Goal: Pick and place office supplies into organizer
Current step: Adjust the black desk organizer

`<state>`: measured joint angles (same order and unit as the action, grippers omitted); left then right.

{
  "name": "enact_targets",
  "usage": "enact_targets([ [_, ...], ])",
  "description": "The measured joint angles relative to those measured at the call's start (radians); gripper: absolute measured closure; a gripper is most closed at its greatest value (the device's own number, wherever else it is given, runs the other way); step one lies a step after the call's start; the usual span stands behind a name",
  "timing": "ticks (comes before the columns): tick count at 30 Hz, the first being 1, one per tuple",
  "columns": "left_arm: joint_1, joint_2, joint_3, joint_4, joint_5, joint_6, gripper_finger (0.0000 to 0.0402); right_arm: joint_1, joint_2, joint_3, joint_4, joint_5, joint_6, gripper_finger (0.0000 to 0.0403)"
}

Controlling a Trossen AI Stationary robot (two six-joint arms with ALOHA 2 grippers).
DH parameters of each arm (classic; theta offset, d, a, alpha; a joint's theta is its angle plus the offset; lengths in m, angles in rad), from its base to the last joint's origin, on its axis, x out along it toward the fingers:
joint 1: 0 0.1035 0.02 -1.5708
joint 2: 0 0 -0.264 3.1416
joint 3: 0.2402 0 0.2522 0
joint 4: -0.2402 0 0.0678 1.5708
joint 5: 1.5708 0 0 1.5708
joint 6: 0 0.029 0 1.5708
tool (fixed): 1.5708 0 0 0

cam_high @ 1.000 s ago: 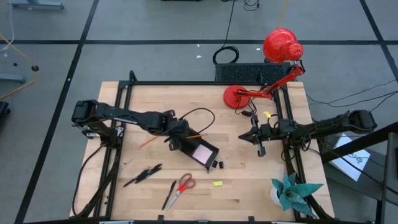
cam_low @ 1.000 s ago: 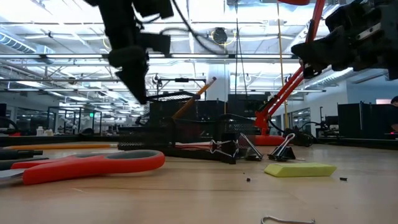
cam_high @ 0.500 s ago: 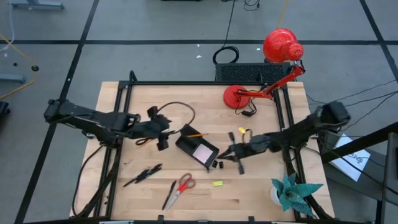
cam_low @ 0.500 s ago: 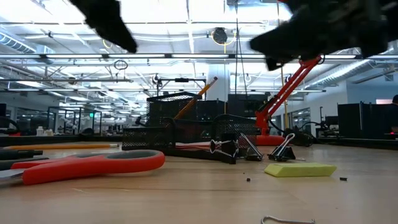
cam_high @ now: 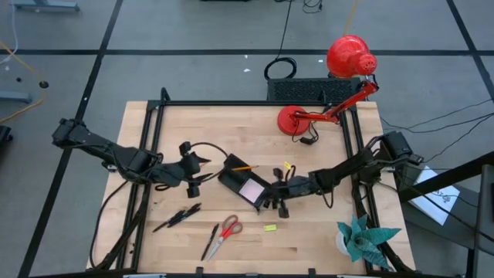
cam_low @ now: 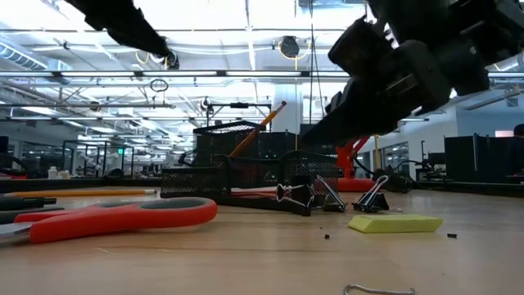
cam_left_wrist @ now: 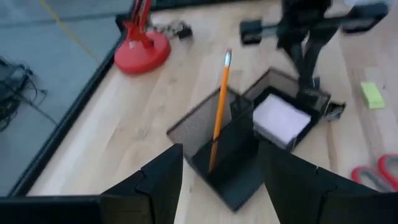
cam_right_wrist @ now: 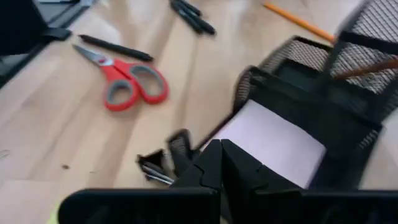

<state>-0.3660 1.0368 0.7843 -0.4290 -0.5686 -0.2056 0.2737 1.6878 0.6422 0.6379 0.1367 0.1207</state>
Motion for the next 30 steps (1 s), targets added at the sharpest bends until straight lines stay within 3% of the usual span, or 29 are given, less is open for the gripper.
enact_targets([
  [12,0.001,0.001,0.0,0.061,-0.002,0.054,0.0186,-0.02,-0.003,0.003,-0.109,0.123,0.031,0.0403],
  [30,0.001,0.001,0.0,0.059,-0.001,0.054,0.0186,-0.134,-0.004,0.003,-0.207,0.178,-0.001,0.0403],
])
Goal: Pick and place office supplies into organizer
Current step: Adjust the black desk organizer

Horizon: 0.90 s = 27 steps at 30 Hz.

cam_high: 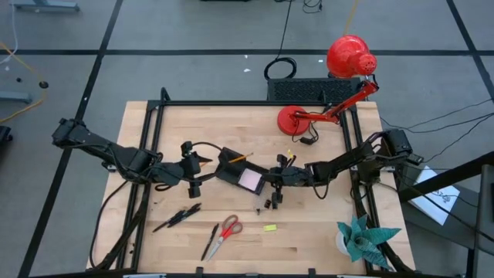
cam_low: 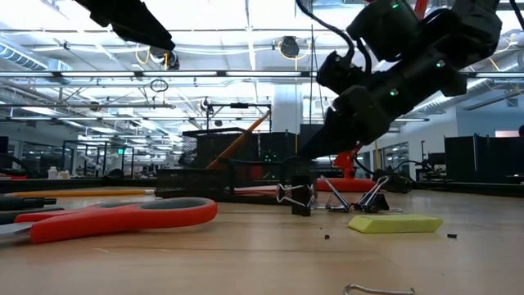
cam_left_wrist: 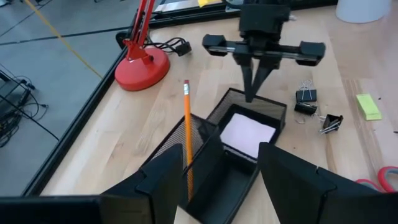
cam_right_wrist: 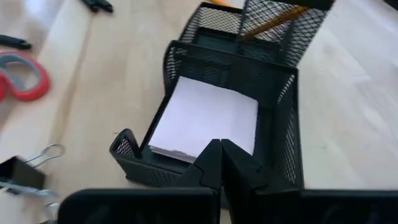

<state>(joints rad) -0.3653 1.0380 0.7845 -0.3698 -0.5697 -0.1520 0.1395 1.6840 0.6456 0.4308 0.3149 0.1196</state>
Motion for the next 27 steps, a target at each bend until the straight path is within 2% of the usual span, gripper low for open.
enact_targets([
  [11,0.0,0.0,0.0,-0.001,0.001,-0.001,0.0186,-0.079,0.002,-0.002,-0.021,0.004,0.0,0.0403],
  [19,0.0,0.0,0.0,-0.002,0.023,-0.003,0.0186,-0.143,0.003,-0.002,-0.061,0.052,-0.001,0.0403],
  [27,0.0,0.0,0.0,-0.01,0.027,-0.006,0.0186,-0.164,0.003,-0.002,-0.045,0.047,-0.016,0.0403],
])
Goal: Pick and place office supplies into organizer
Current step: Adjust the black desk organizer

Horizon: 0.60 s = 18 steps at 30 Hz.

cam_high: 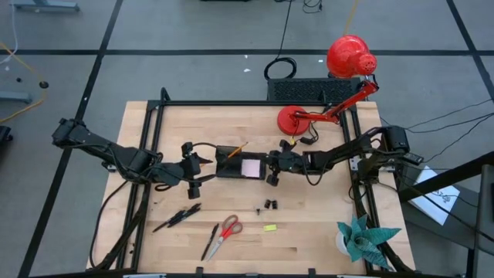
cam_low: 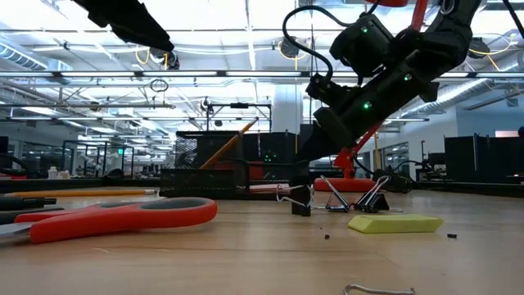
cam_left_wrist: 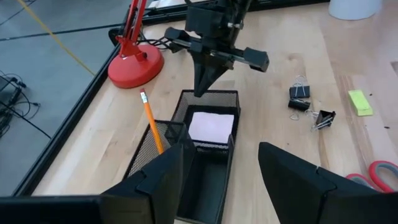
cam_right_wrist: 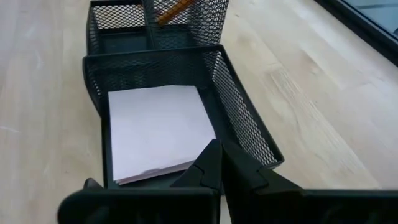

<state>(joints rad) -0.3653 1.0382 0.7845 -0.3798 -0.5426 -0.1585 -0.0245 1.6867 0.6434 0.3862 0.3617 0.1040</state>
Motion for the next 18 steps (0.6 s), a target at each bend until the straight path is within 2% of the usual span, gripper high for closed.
enact_targets([
  [11,0.0,0.0,0.0,-0.002,0.001,-0.008,0.0186,-0.02,0.0,0.0,0.004,-0.004,-0.001,0.0403],
  [18,0.0,0.0,0.0,-0.03,0.002,-0.012,0.0186,0.002,-0.005,-0.001,0.069,-0.08,-0.047,0.0395],
])
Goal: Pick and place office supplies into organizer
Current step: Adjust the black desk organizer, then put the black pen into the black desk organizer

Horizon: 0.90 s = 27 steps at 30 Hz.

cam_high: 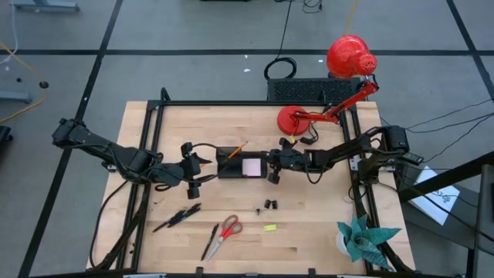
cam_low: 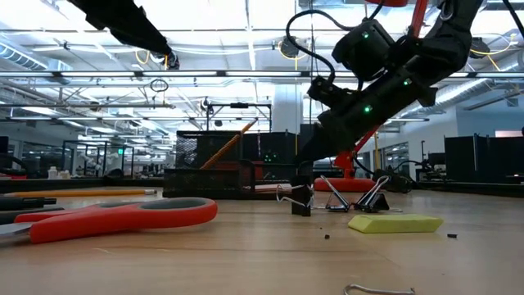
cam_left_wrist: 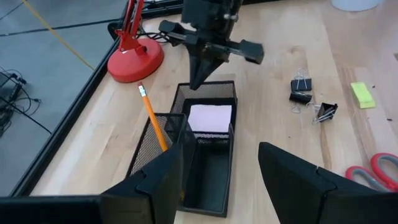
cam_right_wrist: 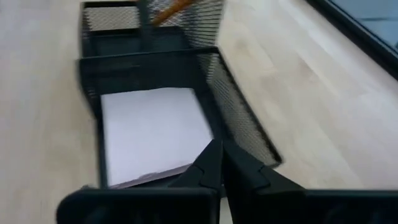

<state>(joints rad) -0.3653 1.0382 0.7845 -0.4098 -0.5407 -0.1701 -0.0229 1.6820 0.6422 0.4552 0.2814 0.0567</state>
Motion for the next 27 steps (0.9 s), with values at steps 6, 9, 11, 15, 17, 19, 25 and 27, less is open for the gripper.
enact_targets([
  [6,-0.002,0.0,0.0,-0.013,0.001,-0.012,0.0186,0.032,-0.057,-0.003,-0.019,-0.031,-0.025,0.0372],
  [9,-0.008,0.0,0.0,-0.015,0.006,-0.001,0.0186,0.065,-0.12,-0.006,-0.026,-0.035,-0.045,0.0363],
  [11,-0.015,0.0,0.0,-0.015,0.024,0.011,0.0186,0.095,-0.174,-0.004,-0.009,-0.035,-0.075,0.036],
  [15,-0.031,0.0,0.0,-0.019,0.043,0.009,0.0186,0.158,-0.273,-0.003,-0.003,-0.029,-0.114,0.0364],
  [17,-0.039,0.0,0.0,-0.028,0.053,-0.008,0.0186,0.19,-0.324,-0.003,0.002,-0.027,-0.119,0.0369],
  [19,-0.054,0.0,0.0,-0.062,0.055,-0.037,0.0186,0.227,-0.374,-0.002,-0.02,-0.025,-0.127,0.038],
  [25,-0.146,0.002,0.0,-0.312,0.073,-0.322,0.0186,0.332,-0.489,-0.059,0.002,-0.023,-0.141,0.0399],
  [27,-0.19,0.01,0.0,-0.368,0.109,-0.451,0.0186,0.355,-0.517,-0.108,0.066,-0.023,-0.142,0.0402],
])
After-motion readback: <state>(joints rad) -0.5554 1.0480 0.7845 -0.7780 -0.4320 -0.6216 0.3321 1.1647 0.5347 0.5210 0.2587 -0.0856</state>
